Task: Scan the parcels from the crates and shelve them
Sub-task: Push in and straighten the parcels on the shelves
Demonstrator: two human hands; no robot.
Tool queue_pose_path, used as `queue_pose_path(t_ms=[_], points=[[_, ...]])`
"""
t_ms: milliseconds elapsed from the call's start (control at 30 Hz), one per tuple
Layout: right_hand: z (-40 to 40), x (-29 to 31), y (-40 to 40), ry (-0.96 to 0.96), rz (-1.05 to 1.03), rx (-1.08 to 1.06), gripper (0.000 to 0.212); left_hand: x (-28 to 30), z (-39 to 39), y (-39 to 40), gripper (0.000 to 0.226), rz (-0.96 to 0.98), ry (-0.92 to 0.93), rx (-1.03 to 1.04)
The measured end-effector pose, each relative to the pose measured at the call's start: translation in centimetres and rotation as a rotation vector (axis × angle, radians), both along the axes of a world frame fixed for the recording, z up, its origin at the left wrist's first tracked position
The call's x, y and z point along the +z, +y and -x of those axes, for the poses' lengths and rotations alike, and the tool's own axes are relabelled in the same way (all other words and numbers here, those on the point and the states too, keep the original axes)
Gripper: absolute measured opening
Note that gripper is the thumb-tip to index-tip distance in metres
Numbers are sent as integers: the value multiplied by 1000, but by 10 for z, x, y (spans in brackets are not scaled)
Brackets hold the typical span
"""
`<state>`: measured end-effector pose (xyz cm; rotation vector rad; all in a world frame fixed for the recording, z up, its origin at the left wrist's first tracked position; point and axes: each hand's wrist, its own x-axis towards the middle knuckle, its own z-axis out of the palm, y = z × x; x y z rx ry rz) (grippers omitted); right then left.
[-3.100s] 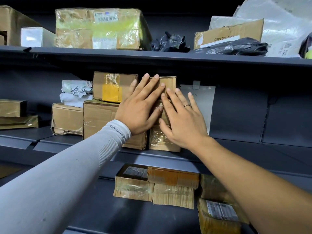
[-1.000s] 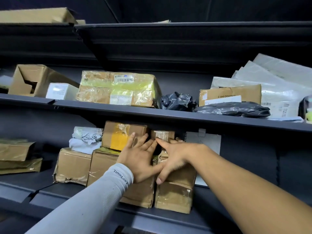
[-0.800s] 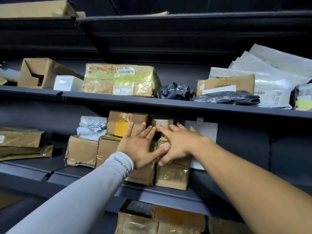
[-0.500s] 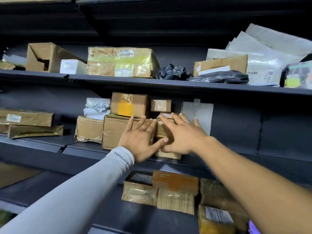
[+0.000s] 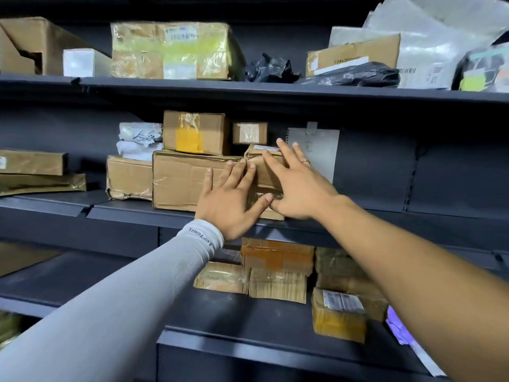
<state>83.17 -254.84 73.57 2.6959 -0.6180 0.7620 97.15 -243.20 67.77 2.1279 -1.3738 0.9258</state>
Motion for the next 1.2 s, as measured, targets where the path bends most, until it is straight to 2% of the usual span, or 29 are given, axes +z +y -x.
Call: queue_pose_path(t_ms=[167,500,667,900,1100,1200], points=[[-8,3,-9,27,31,0,106,0,-5,-11,89,-6,21,14],[-14,-3,-14,80,256,-100,107,2,-6,-12,83,-20,24,38],[-5,-13,6,-42,354,-37,101,0,7,4,83,63,-26,-23],[21,-90,9,-56,376,158,95,-72,22,19,77,139,-81,-120],[15,-183,-1,-100,326,249,81,-161,12,16,74,69,48,-130],[7,-229,-8,-103,262,248,78,-207,0,15,76,-7,139,-73]])
